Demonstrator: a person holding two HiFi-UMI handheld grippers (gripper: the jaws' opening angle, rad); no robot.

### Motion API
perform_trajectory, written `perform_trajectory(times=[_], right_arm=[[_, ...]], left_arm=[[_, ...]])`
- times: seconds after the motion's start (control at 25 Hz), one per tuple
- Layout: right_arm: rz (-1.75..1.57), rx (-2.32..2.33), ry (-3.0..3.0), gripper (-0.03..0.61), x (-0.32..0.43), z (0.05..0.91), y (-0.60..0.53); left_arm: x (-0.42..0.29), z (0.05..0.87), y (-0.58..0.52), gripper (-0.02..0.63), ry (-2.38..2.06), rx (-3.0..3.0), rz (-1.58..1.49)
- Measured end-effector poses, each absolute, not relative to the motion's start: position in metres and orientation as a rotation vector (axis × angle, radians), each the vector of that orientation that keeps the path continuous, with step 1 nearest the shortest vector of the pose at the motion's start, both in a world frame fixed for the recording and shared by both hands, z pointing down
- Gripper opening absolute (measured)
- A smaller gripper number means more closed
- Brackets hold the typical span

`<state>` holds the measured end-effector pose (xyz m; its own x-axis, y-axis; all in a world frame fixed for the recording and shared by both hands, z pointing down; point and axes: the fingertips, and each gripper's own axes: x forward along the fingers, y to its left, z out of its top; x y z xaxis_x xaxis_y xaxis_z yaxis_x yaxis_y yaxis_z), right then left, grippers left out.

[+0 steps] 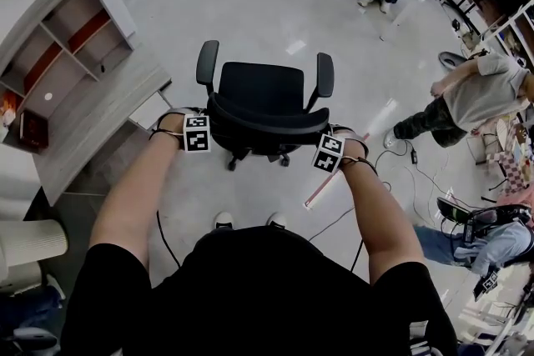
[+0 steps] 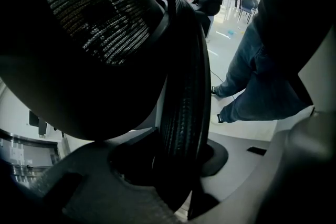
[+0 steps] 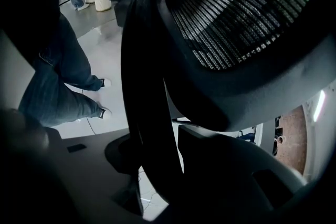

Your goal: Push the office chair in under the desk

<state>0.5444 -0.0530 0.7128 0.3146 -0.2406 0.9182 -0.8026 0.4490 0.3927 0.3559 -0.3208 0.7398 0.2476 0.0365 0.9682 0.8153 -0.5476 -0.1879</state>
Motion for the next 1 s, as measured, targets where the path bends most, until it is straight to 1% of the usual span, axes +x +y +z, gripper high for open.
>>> perform_trajectory(times=[1.0], right_arm=[[0.408,1.025,-1.249,0.133,0.552,0.717,-0.036]], left_arm=[[0.348,0.743,-0.297,0.147,-0.705,-1.82,-1.428]])
